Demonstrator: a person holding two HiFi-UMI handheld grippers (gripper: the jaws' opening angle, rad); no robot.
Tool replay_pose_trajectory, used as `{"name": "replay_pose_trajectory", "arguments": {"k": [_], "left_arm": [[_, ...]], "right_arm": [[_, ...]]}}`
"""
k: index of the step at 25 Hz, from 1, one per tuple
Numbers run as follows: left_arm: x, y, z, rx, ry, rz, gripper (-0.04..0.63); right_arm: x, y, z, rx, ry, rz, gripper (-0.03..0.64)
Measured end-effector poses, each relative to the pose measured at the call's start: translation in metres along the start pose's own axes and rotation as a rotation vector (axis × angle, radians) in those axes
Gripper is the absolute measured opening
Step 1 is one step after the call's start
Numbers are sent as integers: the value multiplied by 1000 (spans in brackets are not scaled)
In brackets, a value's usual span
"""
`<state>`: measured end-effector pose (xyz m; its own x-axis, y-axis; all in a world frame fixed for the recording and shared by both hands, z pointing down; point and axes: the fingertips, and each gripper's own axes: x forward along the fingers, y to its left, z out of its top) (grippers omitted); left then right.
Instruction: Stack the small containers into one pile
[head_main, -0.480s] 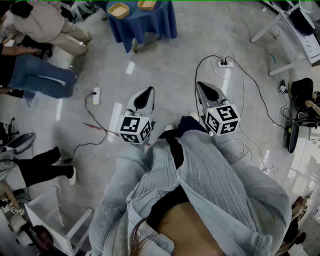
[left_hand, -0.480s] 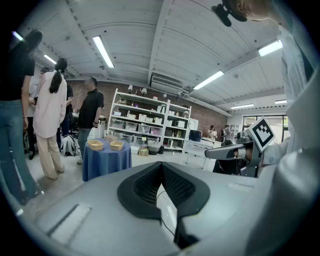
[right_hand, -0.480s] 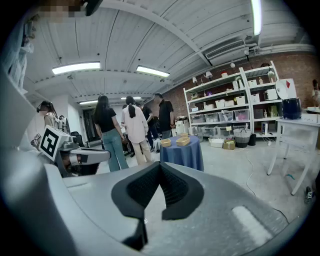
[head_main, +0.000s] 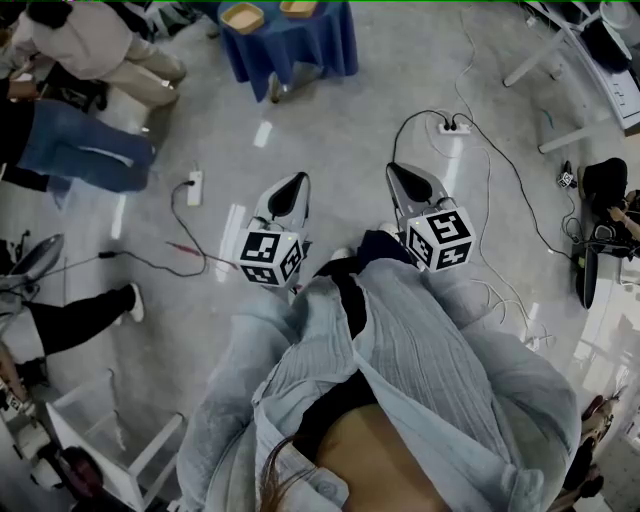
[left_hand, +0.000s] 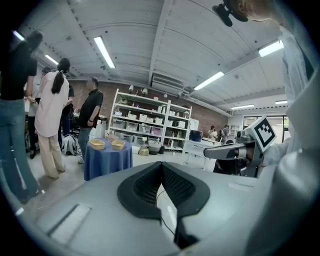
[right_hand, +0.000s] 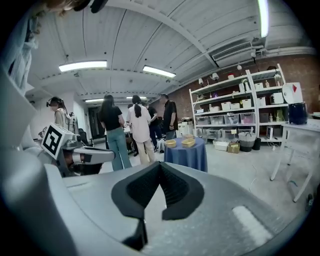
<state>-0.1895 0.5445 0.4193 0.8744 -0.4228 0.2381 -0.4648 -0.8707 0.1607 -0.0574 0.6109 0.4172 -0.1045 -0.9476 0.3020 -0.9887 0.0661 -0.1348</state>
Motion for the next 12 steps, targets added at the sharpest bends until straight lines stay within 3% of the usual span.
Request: {"name": "replay_pose_trajectory", "arguments": {"k": [5, 9, 12], "left_arm": [[-7, 2, -2, 6, 5, -1, 8], [-9, 7, -5, -6, 15, 19, 8], [-9, 12, -6, -17, 13, 28, 8]], "right_arm": [[-1, -1, -8, 32, -1, -32, 3], [5, 0, -12, 44, 29, -26, 141], [11, 0, -9, 63, 25, -19, 144]]}}
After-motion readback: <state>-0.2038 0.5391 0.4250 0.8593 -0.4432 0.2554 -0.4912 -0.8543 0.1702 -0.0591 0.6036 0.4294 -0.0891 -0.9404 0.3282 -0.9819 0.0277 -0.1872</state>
